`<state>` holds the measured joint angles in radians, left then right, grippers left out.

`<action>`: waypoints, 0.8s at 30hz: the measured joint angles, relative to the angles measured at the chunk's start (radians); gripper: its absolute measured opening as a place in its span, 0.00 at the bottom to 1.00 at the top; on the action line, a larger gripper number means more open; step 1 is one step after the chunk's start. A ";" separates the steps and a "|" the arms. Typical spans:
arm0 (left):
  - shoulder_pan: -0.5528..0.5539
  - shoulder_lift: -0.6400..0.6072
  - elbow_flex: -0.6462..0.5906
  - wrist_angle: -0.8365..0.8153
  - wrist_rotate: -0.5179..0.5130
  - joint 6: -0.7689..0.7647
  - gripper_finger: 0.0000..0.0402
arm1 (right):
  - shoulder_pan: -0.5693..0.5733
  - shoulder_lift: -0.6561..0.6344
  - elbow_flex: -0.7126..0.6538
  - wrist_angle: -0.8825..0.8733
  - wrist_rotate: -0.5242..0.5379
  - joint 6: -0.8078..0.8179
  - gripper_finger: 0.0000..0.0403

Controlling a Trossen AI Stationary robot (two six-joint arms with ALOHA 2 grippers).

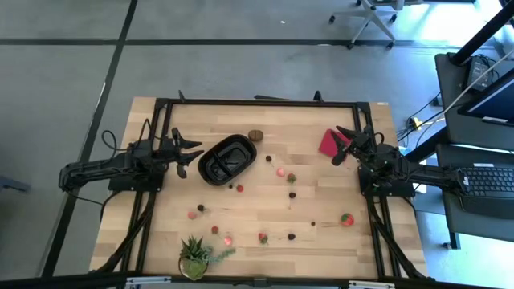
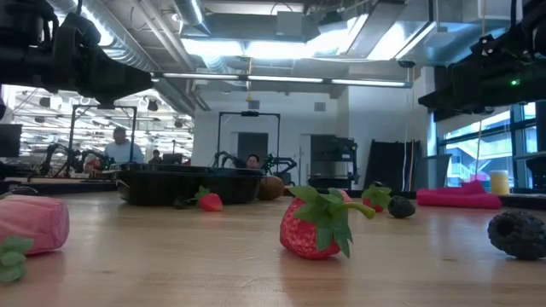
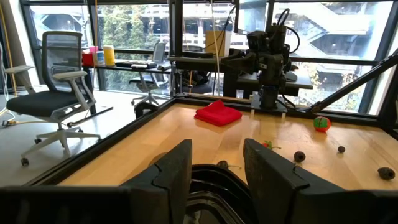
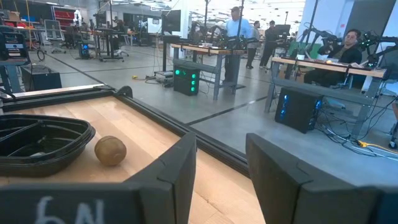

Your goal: Pick and placing Produce into tupperware

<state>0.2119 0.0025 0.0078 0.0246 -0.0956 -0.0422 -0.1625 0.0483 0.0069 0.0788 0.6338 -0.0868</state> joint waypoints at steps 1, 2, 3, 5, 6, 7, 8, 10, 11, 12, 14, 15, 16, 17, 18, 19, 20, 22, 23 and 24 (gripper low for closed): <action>0.000 0.000 0.000 0.000 0.000 0.000 0.34 | 0.000 0.000 0.000 0.000 0.000 0.000 0.35; 0.000 0.000 0.000 0.000 0.000 0.000 0.34 | 0.000 0.000 0.000 0.000 0.000 0.000 0.35; 0.000 0.000 0.000 0.000 0.000 0.000 0.34 | 0.000 0.000 0.000 0.000 0.000 0.000 0.35; 0.000 0.000 0.000 0.000 0.000 0.000 0.34 | 0.000 0.000 0.000 0.000 0.000 0.000 0.35; 0.000 0.000 0.000 0.000 0.000 0.000 0.34 | 0.000 0.000 0.000 0.000 0.000 0.000 0.35; 0.000 0.000 0.000 0.000 0.000 0.000 0.34 | 0.000 0.000 0.000 0.000 0.000 0.000 0.35; 0.000 0.000 0.000 0.000 0.000 0.000 0.34 | 0.000 0.000 0.000 0.000 0.000 0.000 0.35; 0.000 0.000 0.000 0.000 0.000 0.000 0.34 | 0.000 0.000 0.000 0.000 0.000 0.000 0.35; 0.000 0.000 0.000 0.000 0.000 0.000 0.34 | 0.000 0.000 0.000 0.000 0.000 0.000 0.35; 0.000 0.000 0.000 0.000 0.000 0.000 0.34 | 0.000 0.000 0.000 0.000 0.000 0.000 0.35; 0.000 0.000 0.000 0.001 -0.006 0.001 0.34 | 0.000 0.000 0.000 0.000 0.000 0.000 0.35; 0.000 0.000 0.000 0.002 -0.011 0.001 0.34 | 0.000 0.000 0.000 0.000 0.000 0.000 0.35; 0.000 0.000 0.000 0.002 -0.013 0.001 0.34 | 0.000 0.000 0.000 0.000 0.000 0.000 0.35; 0.000 0.000 0.000 0.002 -0.014 0.001 0.34 | 0.000 0.000 0.000 0.000 0.000 0.000 0.35; 0.000 0.000 0.000 0.003 -0.016 0.006 0.34 | 0.000 0.000 0.000 0.000 0.000 0.000 0.35; 0.000 0.000 0.000 0.007 -0.025 0.023 0.34 | 0.000 0.000 0.000 0.000 0.000 0.000 0.35; 0.000 0.000 0.000 0.013 -0.036 0.044 0.34 | 0.000 0.000 0.000 0.000 0.000 0.000 0.35; 0.000 0.000 0.000 0.015 -0.045 0.078 0.34 | 0.000 0.000 0.000 0.000 0.000 0.000 0.35; 0.000 0.000 0.000 0.014 -0.045 0.082 0.34 | 0.000 0.000 0.000 0.000 0.000 0.000 0.35; 0.000 0.000 0.000 0.014 -0.045 0.079 0.34 | 0.000 0.000 0.000 0.000 0.000 0.000 0.35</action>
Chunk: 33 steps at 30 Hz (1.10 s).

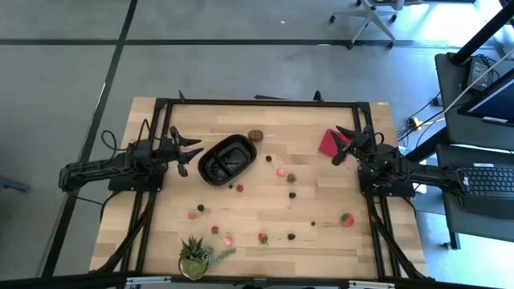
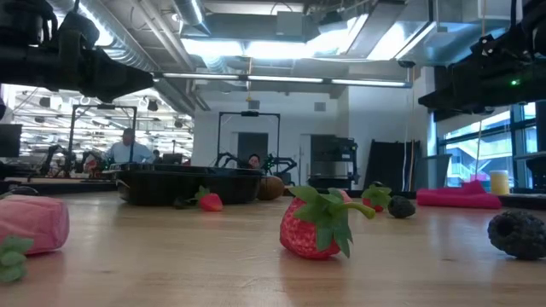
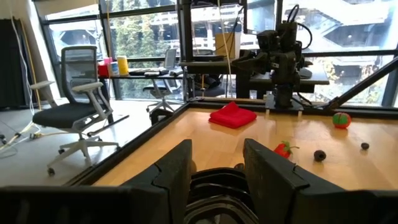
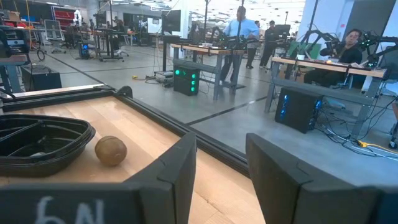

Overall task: Pick and placing Produce into tupperware
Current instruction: Put the black cherry into the black bin

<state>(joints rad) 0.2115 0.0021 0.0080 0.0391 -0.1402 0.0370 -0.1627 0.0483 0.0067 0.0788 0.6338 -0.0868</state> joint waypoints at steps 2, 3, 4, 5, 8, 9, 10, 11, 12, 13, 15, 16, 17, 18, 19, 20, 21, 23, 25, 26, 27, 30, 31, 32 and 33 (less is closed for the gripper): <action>0.000 0.000 0.000 0.000 0.000 -0.005 0.34 | 0.000 0.000 0.000 0.000 0.000 0.000 0.35; 0.000 0.000 0.000 0.000 0.000 0.000 0.34 | 0.000 0.000 0.000 0.000 0.000 0.000 0.35; 0.000 0.000 0.000 0.000 0.000 0.008 0.34 | 0.000 0.000 0.000 0.000 0.000 0.000 0.35; 0.000 0.000 0.000 0.000 0.000 0.020 0.34 | 0.000 0.000 0.000 0.000 0.000 0.000 0.35; 0.000 0.000 0.000 0.005 0.000 0.025 0.36 | 0.000 0.000 0.000 0.000 0.000 0.000 0.35; 0.000 0.000 0.000 0.006 0.000 0.025 0.37 | 0.000 0.000 0.000 0.000 0.000 0.000 0.35; 0.000 0.000 0.000 0.006 0.000 0.025 0.39 | 0.000 0.000 0.000 0.000 0.000 0.000 0.35; 0.000 0.000 0.000 0.006 0.000 0.026 0.42 | 0.000 0.000 0.000 0.000 0.000 0.000 0.35; 0.000 0.000 0.000 0.006 0.000 0.027 0.45 | 0.000 0.000 0.000 0.000 0.000 0.000 0.35; 0.000 0.000 0.000 0.006 0.000 0.031 0.49 | 0.000 0.000 0.000 0.000 0.000 0.000 0.35; 0.000 0.000 0.000 0.006 0.000 0.053 0.56 | 0.000 0.000 0.000 0.000 0.000 0.000 0.35; 0.000 0.000 0.000 0.006 0.000 0.068 0.60 | 0.000 0.000 0.000 0.000 0.000 0.000 0.35; 0.000 0.000 0.000 0.006 0.000 0.078 0.63 | 0.000 0.000 0.000 0.000 0.000 0.000 0.35; 0.000 0.000 0.000 0.006 0.000 0.082 0.65 | 0.000 0.000 0.000 0.000 0.000 0.000 0.35; 0.000 0.000 0.000 0.006 0.000 0.078 0.68 | 0.000 0.000 0.000 0.000 0.000 0.000 0.35; 0.000 0.000 0.000 0.006 0.001 0.065 0.69 | 0.000 0.000 0.000 0.000 0.000 0.000 0.35; 0.000 0.000 0.000 0.006 0.006 0.041 0.71 | 0.000 0.000 0.000 0.000 0.000 0.000 0.35; -0.002 0.000 0.000 0.006 0.025 -0.013 0.73 | 0.000 0.000 0.000 0.000 0.000 0.005 0.35; -0.002 0.000 0.000 0.010 0.030 -0.030 0.73 | 0.000 0.000 0.000 0.000 0.000 0.005 0.35; -0.002 0.000 0.000 0.012 0.030 -0.031 0.73 | 0.000 0.000 0.000 0.000 0.000 0.005 0.35; -0.002 0.000 0.000 0.014 0.031 -0.032 0.73 | 0.000 0.000 0.000 0.000 0.000 0.006 0.35; -0.002 0.000 0.000 0.018 0.044 -0.033 0.72 | 0.000 0.000 0.000 0.000 0.000 0.006 0.35; -0.002 0.000 0.000 0.019 0.063 -0.031 0.71 | 0.000 0.000 0.000 0.000 0.000 0.006 0.35; -0.002 0.000 0.000 0.020 0.091 -0.027 0.71 | 0.000 0.000 0.000 0.000 0.000 0.007 0.35; -0.002 0.000 0.000 0.021 0.119 -0.022 0.71 | 0.000 0.000 0.000 0.000 0.000 0.008 0.35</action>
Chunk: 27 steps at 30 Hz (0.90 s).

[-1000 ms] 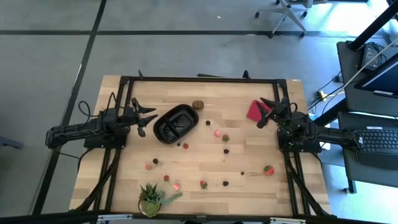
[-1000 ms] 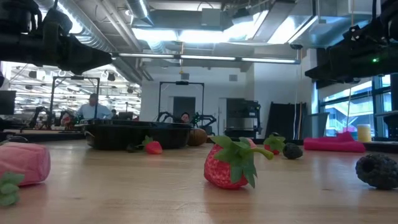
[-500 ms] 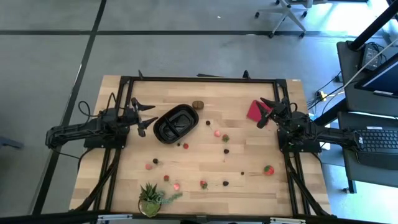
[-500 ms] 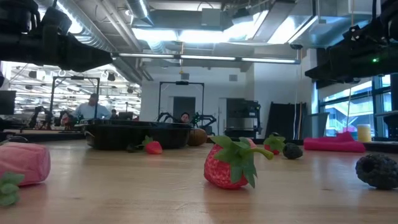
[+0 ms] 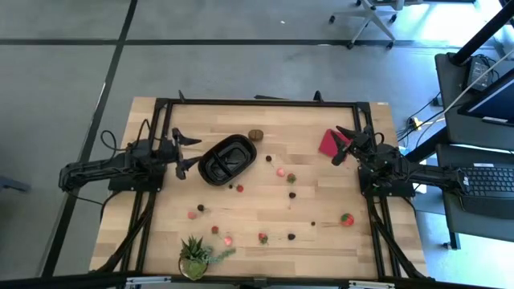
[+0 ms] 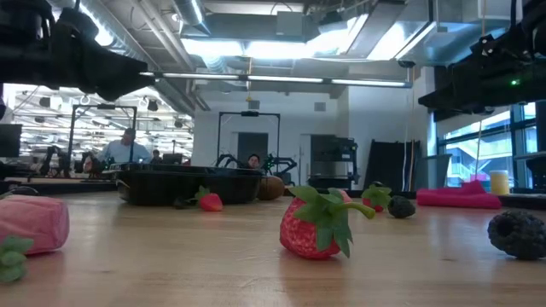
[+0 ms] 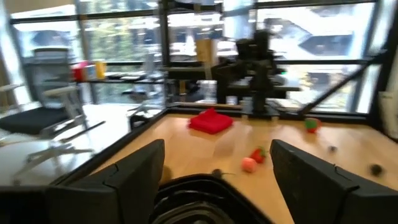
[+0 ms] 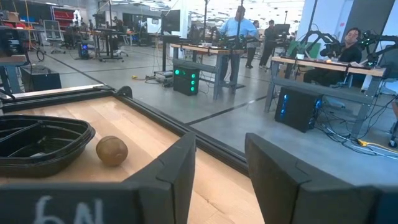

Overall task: Pick and placing Produce into tupperware
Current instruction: Put the black cherry into the black bin

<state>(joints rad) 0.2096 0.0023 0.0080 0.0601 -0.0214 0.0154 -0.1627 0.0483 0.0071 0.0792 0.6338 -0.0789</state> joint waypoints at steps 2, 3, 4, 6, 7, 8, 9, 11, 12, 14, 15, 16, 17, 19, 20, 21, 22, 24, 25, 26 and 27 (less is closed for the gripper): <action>0.000 0.000 0.000 0.000 0.051 0.008 0.70 | 0.000 0.000 0.000 0.000 0.000 0.021 0.35; 0.000 0.000 0.000 0.000 0.076 0.009 0.70 | 0.000 0.000 0.000 0.000 0.000 0.033 0.35; 0.000 0.000 0.000 0.000 0.103 0.009 0.71 | 0.000 0.000 0.000 0.000 0.000 0.049 0.35; -0.001 0.000 0.000 0.000 0.163 -0.008 0.71 | 0.000 0.000 0.000 0.000 0.000 0.052 0.35; -0.002 0.000 0.000 0.000 0.194 -0.011 0.71 | 0.000 0.000 0.000 0.000 0.000 0.050 0.35; -0.002 0.000 0.000 0.001 0.222 -0.011 0.71 | 0.000 0.000 0.000 0.000 0.000 0.049 0.35; -0.002 0.000 0.002 0.001 0.243 -0.011 0.71 | 0.000 0.000 0.000 0.000 0.000 0.048 0.35; -0.002 0.001 0.015 -0.001 0.259 -0.013 0.70 | 0.000 0.000 0.000 0.000 0.000 0.048 0.35; -0.002 0.005 0.025 0.001 0.263 -0.013 0.69 | 0.000 0.000 0.000 0.000 0.000 0.047 0.35; -0.002 0.016 0.047 0.000 0.287 -0.013 0.68 | 0.000 0.000 0.000 0.000 0.000 0.047 0.35; -0.002 0.025 0.060 -0.003 0.303 -0.013 0.67 | 0.000 0.000 0.000 0.000 0.000 0.047 0.35; -0.002 0.035 0.076 -0.005 0.320 -0.009 0.66 | 0.000 0.000 0.000 0.000 0.000 0.048 0.35; -0.002 0.048 0.092 -0.006 0.336 -0.004 0.65 | 0.000 0.000 0.000 0.000 0.000 0.049 0.35; -0.002 0.081 0.129 -0.026 0.345 0.016 0.64 | 0.000 0.000 0.000 0.000 0.000 0.048 0.35; -0.002 0.102 0.147 -0.039 0.345 0.024 0.63 | 0.000 0.000 0.000 0.000 0.000 0.048 0.35; -0.002 0.126 0.166 -0.052 0.344 0.030 0.62 | 0.000 0.000 0.000 0.000 0.000 0.048 0.35; -0.002 0.154 0.183 -0.059 0.341 0.038 0.62 | 0.000 0.000 0.000 0.000 0.000 0.048 0.35; -0.002 0.209 0.215 -0.065 0.328 0.046 0.61 | 0.000 0.000 0.000 0.000 0.000 0.045 0.35; -0.002 0.240 0.232 -0.067 0.324 0.047 0.60 | 0.000 0.000 0.000 0.000 0.000 0.044 0.35; -0.002 0.275 0.250 -0.068 0.323 0.048 0.60 | 0.000 0.000 0.000 0.000 0.000 0.042 0.35; -0.003 0.313 0.268 -0.075 0.323 0.048 0.59 | 0.000 0.000 0.000 0.000 0.000 0.041 0.35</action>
<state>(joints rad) 0.2067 0.3157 0.2761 -0.0149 0.3017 0.0631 -0.1623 0.0483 0.0070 0.0792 0.6342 -0.0379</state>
